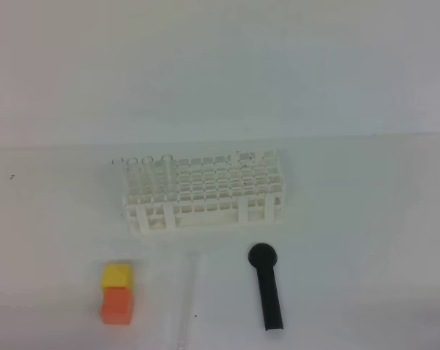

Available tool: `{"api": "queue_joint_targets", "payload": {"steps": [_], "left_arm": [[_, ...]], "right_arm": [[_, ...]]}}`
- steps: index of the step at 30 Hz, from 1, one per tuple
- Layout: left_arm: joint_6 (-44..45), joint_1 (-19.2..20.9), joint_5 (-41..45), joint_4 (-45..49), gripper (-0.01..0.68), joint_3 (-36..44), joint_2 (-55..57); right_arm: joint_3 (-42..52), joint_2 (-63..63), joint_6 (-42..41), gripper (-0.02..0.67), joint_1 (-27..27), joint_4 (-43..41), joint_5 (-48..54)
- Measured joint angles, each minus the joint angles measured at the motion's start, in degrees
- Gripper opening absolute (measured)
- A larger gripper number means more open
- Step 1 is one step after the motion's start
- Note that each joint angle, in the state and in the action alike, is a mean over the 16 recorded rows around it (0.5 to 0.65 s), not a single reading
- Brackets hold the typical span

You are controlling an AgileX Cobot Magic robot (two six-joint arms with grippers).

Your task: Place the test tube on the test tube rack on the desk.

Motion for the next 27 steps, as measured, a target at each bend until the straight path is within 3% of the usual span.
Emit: {"api": "queue_joint_targets", "payload": {"steps": [27], "left_arm": [[-0.05, -0.01, 0.33, 0.02, -0.001, 0.23, -0.17]], "right_arm": [[0.0, 0.0, 0.0, -0.001, 0.0, 0.0, 0.0]]}}
